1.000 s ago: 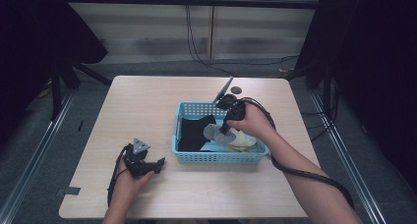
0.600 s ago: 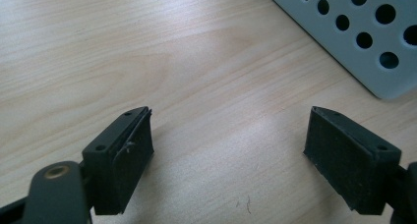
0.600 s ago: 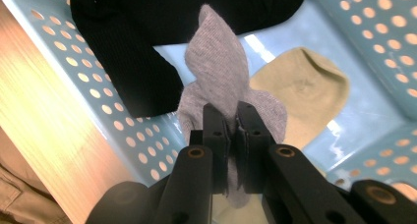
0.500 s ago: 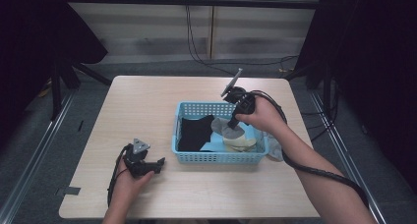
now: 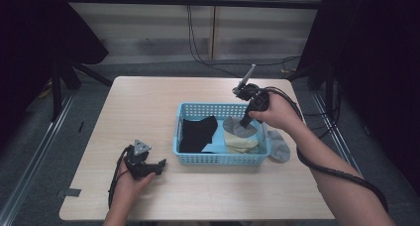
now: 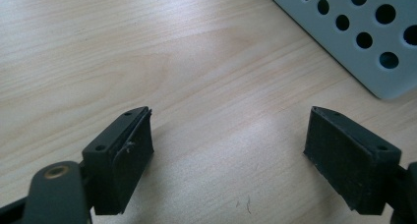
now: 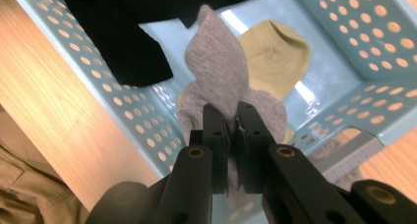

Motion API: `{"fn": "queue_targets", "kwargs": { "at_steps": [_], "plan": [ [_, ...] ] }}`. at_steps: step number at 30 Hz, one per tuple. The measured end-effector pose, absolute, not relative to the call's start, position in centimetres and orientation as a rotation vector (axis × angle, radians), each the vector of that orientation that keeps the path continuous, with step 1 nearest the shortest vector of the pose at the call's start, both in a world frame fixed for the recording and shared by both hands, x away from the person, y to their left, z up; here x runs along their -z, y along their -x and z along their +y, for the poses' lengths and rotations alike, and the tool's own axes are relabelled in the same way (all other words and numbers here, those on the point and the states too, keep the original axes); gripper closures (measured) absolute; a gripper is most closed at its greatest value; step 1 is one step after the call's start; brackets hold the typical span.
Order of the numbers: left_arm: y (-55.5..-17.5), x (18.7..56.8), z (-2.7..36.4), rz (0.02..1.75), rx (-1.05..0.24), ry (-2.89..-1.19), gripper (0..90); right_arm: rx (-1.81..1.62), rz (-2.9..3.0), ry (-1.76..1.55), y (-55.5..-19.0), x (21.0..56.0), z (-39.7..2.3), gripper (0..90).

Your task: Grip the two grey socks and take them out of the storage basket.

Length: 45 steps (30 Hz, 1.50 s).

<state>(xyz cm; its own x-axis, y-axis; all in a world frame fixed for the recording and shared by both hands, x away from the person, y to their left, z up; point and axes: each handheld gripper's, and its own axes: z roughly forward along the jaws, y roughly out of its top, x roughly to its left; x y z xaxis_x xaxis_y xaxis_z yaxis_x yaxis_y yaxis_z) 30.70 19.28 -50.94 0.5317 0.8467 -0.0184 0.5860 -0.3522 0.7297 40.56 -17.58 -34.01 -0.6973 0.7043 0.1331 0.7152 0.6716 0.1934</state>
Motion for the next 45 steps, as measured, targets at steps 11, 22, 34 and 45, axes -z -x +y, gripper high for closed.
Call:
{"fn": "queue_targets", "kwargs": {
  "at_steps": [11,22,34,45],
  "plan": [
    [-30.7,50.9,19.3,1.157,-0.478,-2.073,17.7,0.369,-2.827,1.247,-40.4,32.4,-19.6,84.7],
    [-30.7,50.9,19.3,1.156,-0.478,-2.074,17.7,0.379,-2.824,1.296,-40.2,29.9,-21.7,84.5],
    [-30.7,50.9,19.3,1.156,-0.478,-2.074,17.7,0.398,-2.794,1.362,-40.2,29.7,-24.4,84.3],
    [-30.7,50.9,19.3,1.156,-0.478,-2.074,17.7,0.398,-2.790,1.405,-40.2,29.2,-26.2,84.1]
  ]
}}
